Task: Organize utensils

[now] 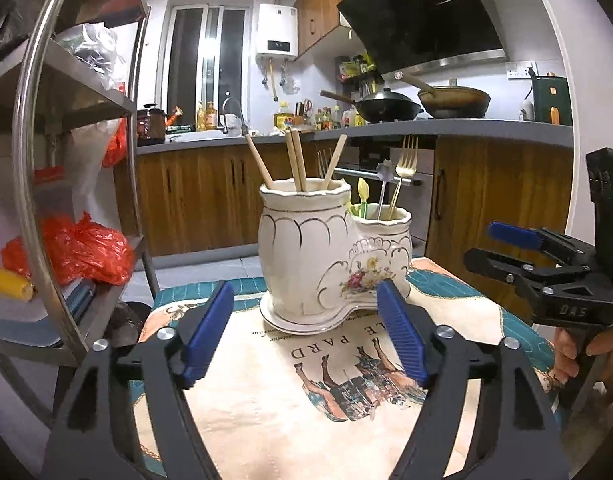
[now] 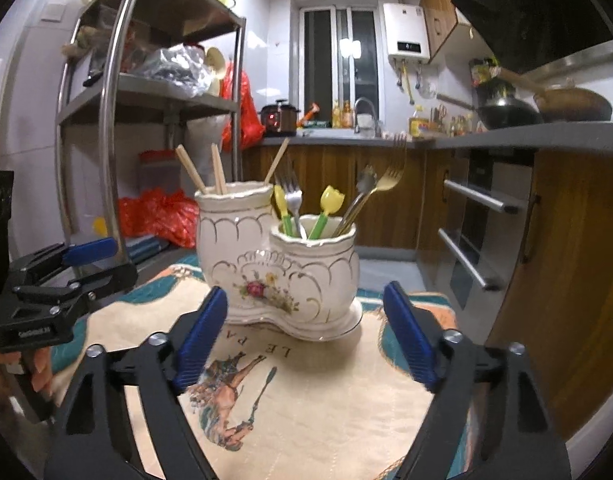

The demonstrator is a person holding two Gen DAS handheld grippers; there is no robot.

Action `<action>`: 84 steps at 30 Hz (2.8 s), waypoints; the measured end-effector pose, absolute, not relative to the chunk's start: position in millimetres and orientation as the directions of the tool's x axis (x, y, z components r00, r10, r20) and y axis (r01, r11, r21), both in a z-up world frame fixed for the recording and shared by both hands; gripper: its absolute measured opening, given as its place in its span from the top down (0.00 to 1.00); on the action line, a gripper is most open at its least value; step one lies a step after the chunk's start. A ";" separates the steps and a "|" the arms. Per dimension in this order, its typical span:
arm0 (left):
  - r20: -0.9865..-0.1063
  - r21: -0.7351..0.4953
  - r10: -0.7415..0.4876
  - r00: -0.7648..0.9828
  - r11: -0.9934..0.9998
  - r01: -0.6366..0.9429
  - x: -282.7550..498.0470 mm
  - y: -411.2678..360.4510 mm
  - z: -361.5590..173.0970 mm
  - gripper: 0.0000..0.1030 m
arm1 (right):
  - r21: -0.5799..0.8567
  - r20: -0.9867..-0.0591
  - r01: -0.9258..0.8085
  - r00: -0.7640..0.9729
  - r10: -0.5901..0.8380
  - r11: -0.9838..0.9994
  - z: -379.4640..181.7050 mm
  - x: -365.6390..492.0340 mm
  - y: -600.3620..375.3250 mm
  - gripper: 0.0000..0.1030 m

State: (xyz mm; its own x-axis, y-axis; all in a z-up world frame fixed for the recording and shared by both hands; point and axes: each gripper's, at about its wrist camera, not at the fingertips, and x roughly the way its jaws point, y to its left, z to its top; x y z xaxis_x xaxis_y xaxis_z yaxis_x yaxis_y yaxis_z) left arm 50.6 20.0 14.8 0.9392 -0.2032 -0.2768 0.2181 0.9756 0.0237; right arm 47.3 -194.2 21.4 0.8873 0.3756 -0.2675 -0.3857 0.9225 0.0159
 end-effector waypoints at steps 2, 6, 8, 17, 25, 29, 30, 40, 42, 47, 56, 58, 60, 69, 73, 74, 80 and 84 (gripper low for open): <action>-0.258 0.026 -0.187 0.948 0.980 0.200 49.2 21.6 16.1 0.22 | 0.015 -0.245 -0.372 0.898 0.364 0.928 24.2 45.9 -197.2 0.12; -0.219 0.021 -0.161 0.962 0.985 0.169 46.8 24.4 17.2 0.07 | 0.032 -0.212 -0.358 0.910 0.356 0.933 23.5 44.1 -203.9 0.06; -0.216 0.020 -0.163 0.963 0.985 0.171 47.1 25.1 17.9 0.06 | 0.034 -0.217 -0.353 0.911 0.352 0.935 22.9 44.9 -204.4 0.06; -0.218 0.027 -0.170 0.961 0.983 0.181 46.5 22.8 18.7 0.05 | 0.019 -0.212 -0.336 0.919 0.332 0.942 23.3 43.4 -203.4 0.05; -0.222 0.041 -0.185 0.957 0.979 0.198 46.0 19.6 16.4 0.05 | 0.010 -0.202 -0.345 0.919 0.339 0.939 23.4 40.0 -201.0 0.05; -0.221 0.040 -0.186 0.958 0.979 0.199 45.4 19.8 16.1 0.05 | 0.005 -0.199 -0.346 0.919 0.340 0.938 23.7 40.0 -200.6 0.05; -0.221 0.039 -0.186 0.957 0.979 0.199 45.5 19.8 16.0 0.05 | 0.004 -0.200 -0.346 0.919 0.340 0.938 23.6 40.4 -200.3 0.05; -0.223 0.033 -0.180 0.958 0.981 0.192 44.9 20.6 16.0 0.05 | 0.006 -0.201 -0.345 0.919 0.339 0.939 23.3 40.5 -200.1 0.05; -0.222 0.036 -0.180 0.958 0.981 0.192 44.4 20.2 16.0 0.05 | 0.005 -0.199 -0.345 0.919 0.339 0.939 23.3 40.2 -199.9 0.05; -0.223 0.041 -0.174 0.959 0.981 0.188 45.1 20.0 16.4 0.05 | 0.005 -0.200 -0.345 0.919 0.339 0.938 22.7 41.0 -199.8 0.05; -0.224 0.040 -0.177 0.958 0.981 0.191 45.3 21.3 16.6 0.05 | 0.005 -0.201 -0.345 0.919 0.339 0.938 22.9 40.8 -199.6 0.05; -0.223 0.041 -0.174 0.959 0.981 0.187 45.1 21.3 16.7 0.05 | 0.005 -0.201 -0.345 0.919 0.339 0.938 23.1 40.7 -199.8 0.05; -0.224 0.044 -0.172 0.959 0.981 0.187 45.2 20.6 16.2 0.05 | 0.005 -0.200 -0.345 0.919 0.339 0.939 23.1 40.7 -199.8 0.05; -0.222 0.064 -0.166 0.961 0.981 0.185 43.8 13.7 14.0 0.05 | 0.005 -0.200 -0.345 0.919 0.339 0.938 23.3 40.7 -199.4 0.05; -0.222 0.065 -0.162 0.962 0.981 0.180 43.2 12.2 14.6 0.05 | 0.005 -0.202 -0.345 0.919 0.339 0.938 23.3 40.9 -199.3 0.05; -0.222 0.063 -0.163 0.961 0.981 0.181 43.5 12.4 14.8 0.05 | 0.005 -0.202 -0.345 0.919 0.339 0.938 23.3 40.9 -199.2 0.05; -0.227 0.039 -0.164 0.960 0.983 0.177 44.7 14.7 15.3 0.05 | 0.005 -0.201 -0.345 0.919 0.339 0.939 23.5 40.9 -199.4 0.05; -0.229 0.036 -0.162 0.960 0.984 0.175 45.4 14.7 15.2 0.05 | 0.005 -0.202 -0.345 0.919 0.339 0.939 23.5 41.0 -199.3 0.05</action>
State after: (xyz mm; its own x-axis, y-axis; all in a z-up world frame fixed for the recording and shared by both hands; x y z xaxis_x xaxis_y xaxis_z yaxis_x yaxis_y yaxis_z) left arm 45.4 14.7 15.2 0.9599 -0.1620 -0.2288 0.1746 0.9840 0.0359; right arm 41.0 -199.3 23.5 0.9188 0.3389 -0.2022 -0.3451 0.9386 0.0053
